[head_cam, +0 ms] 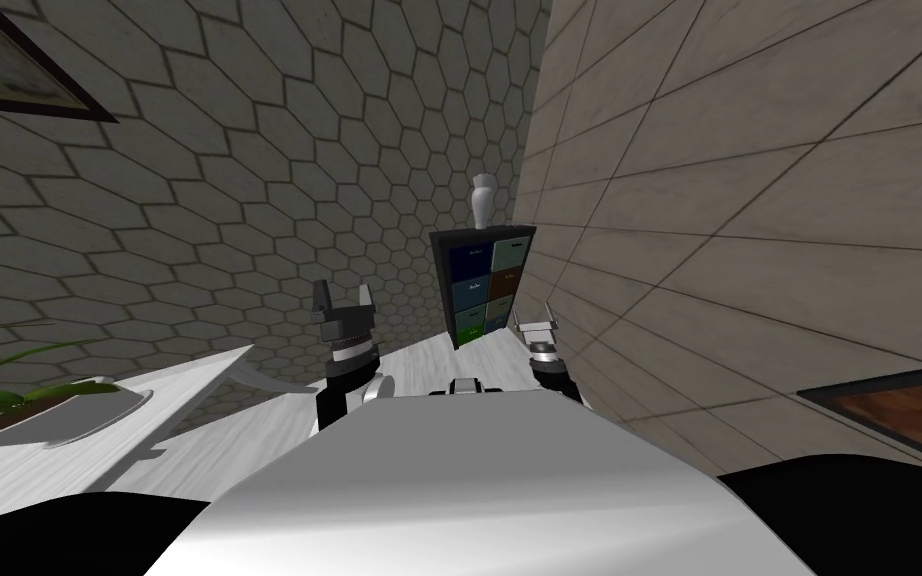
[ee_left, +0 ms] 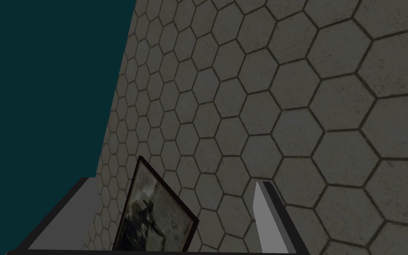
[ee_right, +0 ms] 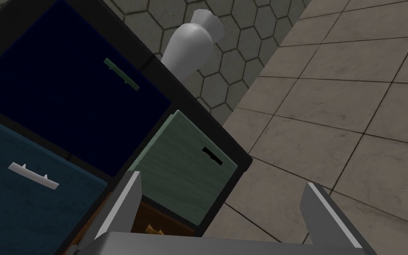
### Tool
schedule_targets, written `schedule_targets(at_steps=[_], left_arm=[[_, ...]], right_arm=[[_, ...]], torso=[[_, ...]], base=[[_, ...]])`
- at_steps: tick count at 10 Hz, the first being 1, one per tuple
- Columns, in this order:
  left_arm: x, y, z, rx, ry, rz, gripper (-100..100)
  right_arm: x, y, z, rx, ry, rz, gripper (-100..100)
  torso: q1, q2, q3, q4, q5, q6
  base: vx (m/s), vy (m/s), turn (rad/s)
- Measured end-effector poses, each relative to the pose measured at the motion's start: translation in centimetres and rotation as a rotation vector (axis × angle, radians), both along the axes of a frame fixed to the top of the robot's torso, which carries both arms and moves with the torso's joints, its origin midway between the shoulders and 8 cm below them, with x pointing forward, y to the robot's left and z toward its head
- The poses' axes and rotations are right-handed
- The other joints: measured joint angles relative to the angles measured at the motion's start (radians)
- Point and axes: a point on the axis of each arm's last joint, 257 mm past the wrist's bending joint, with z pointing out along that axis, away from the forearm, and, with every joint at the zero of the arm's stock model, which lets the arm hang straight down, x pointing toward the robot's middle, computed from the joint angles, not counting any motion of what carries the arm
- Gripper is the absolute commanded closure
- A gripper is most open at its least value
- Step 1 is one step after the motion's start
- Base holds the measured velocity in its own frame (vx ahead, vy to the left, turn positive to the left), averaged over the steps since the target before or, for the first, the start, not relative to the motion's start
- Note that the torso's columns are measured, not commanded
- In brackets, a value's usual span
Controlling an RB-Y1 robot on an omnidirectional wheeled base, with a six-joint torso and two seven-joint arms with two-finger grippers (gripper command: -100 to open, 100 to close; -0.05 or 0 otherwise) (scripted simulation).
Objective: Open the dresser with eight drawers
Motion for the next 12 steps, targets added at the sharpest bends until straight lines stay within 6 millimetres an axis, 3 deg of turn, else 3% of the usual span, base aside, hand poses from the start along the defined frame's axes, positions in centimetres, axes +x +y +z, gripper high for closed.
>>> schedule_targets(at_steps=[12], left_arm=[[0.0,0.0,0.0,0.0,0.0,0.0,0]], right_arm=[[1.3,0.6,-5.5,0.337,0.11,0.181,-100]], torso=[[0.0,0.0,0.0,0.0,0.0,0.0]], base=[[0.051,-0.014,0.033]])
